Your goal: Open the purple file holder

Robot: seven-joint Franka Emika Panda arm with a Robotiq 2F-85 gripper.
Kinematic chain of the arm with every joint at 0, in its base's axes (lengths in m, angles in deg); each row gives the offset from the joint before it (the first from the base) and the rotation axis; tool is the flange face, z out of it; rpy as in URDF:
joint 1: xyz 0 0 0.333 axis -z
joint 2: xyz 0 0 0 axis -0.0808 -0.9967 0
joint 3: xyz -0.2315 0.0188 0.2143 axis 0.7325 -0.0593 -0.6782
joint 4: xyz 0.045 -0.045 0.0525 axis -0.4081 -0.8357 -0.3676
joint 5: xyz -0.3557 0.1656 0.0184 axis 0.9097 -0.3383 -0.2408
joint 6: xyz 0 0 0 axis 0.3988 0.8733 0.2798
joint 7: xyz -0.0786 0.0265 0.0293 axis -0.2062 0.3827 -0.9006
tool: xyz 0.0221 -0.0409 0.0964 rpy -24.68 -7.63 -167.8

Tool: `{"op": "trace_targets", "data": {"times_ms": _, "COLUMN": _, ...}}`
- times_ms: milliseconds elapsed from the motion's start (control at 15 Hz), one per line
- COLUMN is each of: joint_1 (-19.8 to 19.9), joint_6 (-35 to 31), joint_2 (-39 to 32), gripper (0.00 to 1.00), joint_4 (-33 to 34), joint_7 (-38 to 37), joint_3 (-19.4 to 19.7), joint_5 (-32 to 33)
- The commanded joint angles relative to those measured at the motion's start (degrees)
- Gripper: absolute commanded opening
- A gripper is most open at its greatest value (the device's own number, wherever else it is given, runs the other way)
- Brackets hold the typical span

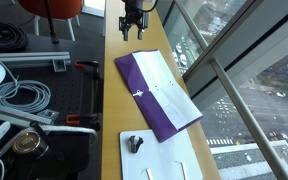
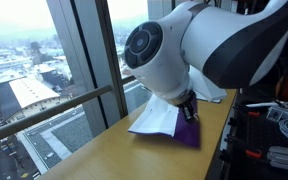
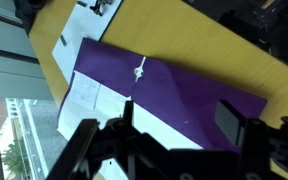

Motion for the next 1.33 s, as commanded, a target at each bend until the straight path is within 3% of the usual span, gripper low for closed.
{"op": "trace_targets", "data": {"times_ms": 0, "joint_1": 2.72, "joint_6": -4.21, "joint_2": 4.23, "gripper": 1.00, "joint_4": -0.93, "joint_7": 4.64, "joint_3": 0.02, "joint_5": -6.79}}
{"op": "trace_targets", "data": {"times_ms": 267, "joint_1": 7.51, "joint_6": -9.37, "joint_2": 8.69, "gripper": 1.00, "joint_4": -1.76, "joint_7": 12.77, "joint_3": 1.15, "joint_5": -18.95}}
{"op": "trace_targets", "data": {"times_ms": 667, "joint_1": 14.53, "joint_6": -9.49, "joint_2": 14.86, "gripper": 1.00, "joint_4": -2.21, "joint_7": 27.13, "joint_3": 4.13, "joint_5": -36.17}}
{"op": "trace_targets", "data": {"times_ms": 1267, "joint_1": 18.41, "joint_6": -13.13, "joint_2": 22.70, "gripper": 1.00, "joint_4": -4.47, "joint_7": 43.53, "joint_3": 7.04, "joint_5": -40.96}}
